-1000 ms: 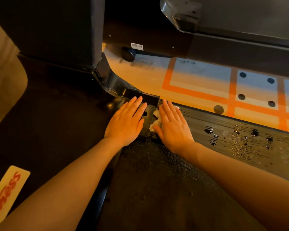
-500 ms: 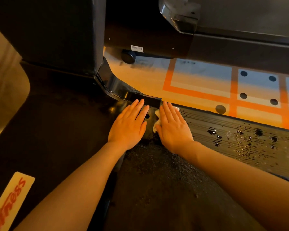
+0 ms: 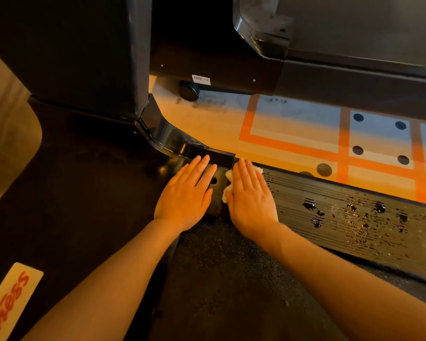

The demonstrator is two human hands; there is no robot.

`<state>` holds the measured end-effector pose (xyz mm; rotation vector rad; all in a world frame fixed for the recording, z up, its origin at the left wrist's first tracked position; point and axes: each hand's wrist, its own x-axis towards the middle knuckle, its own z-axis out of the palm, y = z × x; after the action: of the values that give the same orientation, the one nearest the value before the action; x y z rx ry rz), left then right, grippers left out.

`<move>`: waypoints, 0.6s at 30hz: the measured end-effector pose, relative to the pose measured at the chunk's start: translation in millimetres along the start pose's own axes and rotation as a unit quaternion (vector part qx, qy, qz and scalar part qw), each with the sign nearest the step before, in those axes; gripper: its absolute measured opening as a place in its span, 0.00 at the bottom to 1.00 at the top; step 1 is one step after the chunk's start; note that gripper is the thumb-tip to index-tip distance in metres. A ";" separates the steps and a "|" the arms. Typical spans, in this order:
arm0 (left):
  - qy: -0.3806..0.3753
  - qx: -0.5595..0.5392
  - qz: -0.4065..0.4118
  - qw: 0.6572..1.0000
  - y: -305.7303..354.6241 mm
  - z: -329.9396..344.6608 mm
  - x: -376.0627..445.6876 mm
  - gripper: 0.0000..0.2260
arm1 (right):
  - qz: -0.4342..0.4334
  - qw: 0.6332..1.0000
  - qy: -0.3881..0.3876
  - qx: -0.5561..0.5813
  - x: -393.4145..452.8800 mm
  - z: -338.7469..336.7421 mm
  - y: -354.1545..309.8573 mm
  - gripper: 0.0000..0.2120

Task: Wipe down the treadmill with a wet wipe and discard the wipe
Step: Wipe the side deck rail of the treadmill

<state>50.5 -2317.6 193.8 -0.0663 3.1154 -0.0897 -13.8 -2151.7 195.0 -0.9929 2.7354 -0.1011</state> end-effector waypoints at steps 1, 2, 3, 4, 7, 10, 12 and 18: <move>-0.002 0.003 -0.001 1.000 0.0 -0.3 0.0 0.26 | 0.009 1.000 0.004 -0.004 8.9 -3.6 2.0 0.29; -0.003 0.004 0.000 1.000 0.0 -0.6 0.2 0.26 | 0.015 1.000 0.003 -0.009 16.7 -6.8 3.8 0.29; -0.004 0.004 0.002 1.000 0.1 -0.9 0.4 0.26 | 0.019 1.000 -0.001 -0.008 22.1 -9.4 5.3 0.29; -0.005 0.003 0.003 1.000 0.1 -1.0 0.4 0.26 | 0.019 1.000 -0.006 -0.005 24.4 -8.8 6.4 0.29; -0.002 -0.004 0.004 1.000 -0.4 -0.6 -0.4 0.26 | 0.004 1.000 0.005 0.011 13.2 -5.7 6.7 0.29; 0.005 -0.015 0.002 1.000 -0.2 -0.7 -0.6 0.25 | -0.033 0.999 0.031 0.009 -16.9 5.8 4.1 0.28; 0.007 -0.019 0.002 1.000 0.1 -1.0 -0.2 0.25 | -0.056 0.998 0.038 0.004 -32.8 13.0 3.3 0.28; 0.002 -0.019 0.002 1.000 0.2 -1.3 -0.4 0.25 | -0.040 0.998 0.045 0.036 -17.9 6.5 12.8 0.27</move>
<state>50.9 -2317.4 195.0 -0.0602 3.1220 -0.0304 -6.9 -2130.4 190.2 -1.1033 2.7502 -0.2616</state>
